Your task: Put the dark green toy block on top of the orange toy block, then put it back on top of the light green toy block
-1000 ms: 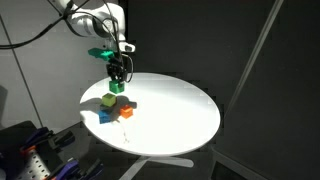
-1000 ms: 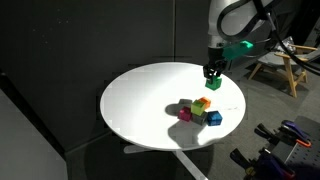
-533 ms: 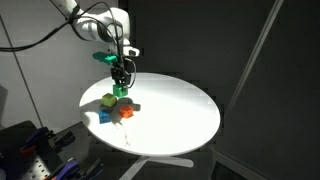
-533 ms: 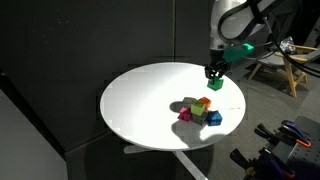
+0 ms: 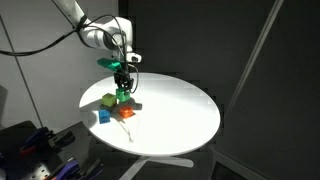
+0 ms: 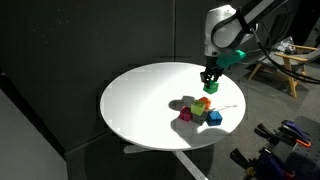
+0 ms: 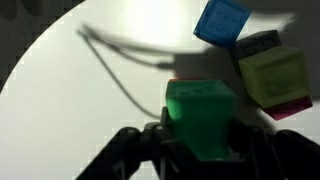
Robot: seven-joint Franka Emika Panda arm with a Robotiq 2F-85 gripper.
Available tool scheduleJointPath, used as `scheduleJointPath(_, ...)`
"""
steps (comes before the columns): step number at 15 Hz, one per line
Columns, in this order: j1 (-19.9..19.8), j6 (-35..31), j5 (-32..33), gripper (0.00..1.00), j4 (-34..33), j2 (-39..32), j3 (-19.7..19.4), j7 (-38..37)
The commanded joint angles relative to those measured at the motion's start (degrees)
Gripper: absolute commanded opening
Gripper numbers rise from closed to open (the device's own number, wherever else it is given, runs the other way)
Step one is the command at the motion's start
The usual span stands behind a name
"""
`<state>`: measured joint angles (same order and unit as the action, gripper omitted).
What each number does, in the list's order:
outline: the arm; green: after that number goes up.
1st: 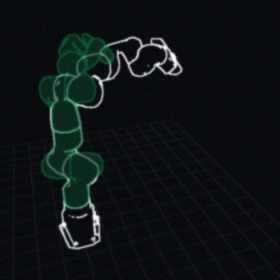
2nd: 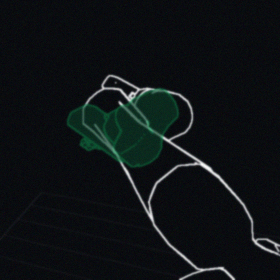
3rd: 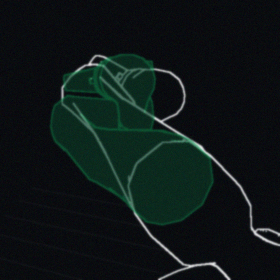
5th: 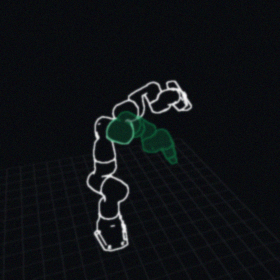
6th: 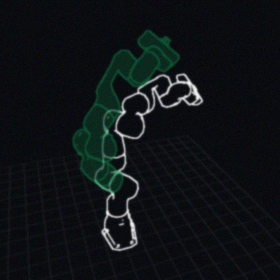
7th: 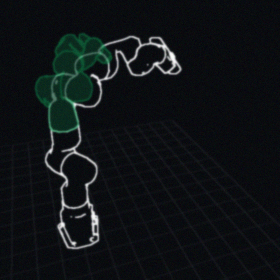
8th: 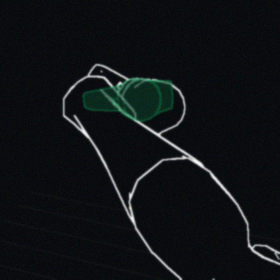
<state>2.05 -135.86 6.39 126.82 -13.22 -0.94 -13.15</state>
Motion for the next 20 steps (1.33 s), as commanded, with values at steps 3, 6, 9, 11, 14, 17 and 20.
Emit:
scheduleJointPath(3,0.13,-1.14,0.29,0.26,-2.95,-3.31,-0.26,1.70)
scheduleJointPath(6,0.21,-2.12,0.57,0.26,-3.13,-4.19,-0.38,2.27)
scheduleJointPath(9,0.18,-2.54,0.58,0.26,-3.44,-5.00,-0.40,3.14)
scheduleJointPath(11,0.09,-2.51,0.39,0.26,-3.81,-5.55,-0.36,3.92)
scheduleJointPath(14,-0.02,-2.48,0.25,0.26,-4.25,-6.32,-0.38,4.59)
scheduleJointPath(17,-0.02,-2.51,0.44,0.26,-4.62,-6.92,-0.55,4.97)
scheduleJointPath(20,-0.17,-2.42,0.33,0.26,-5.10,-7.50,-0.72,5.42)
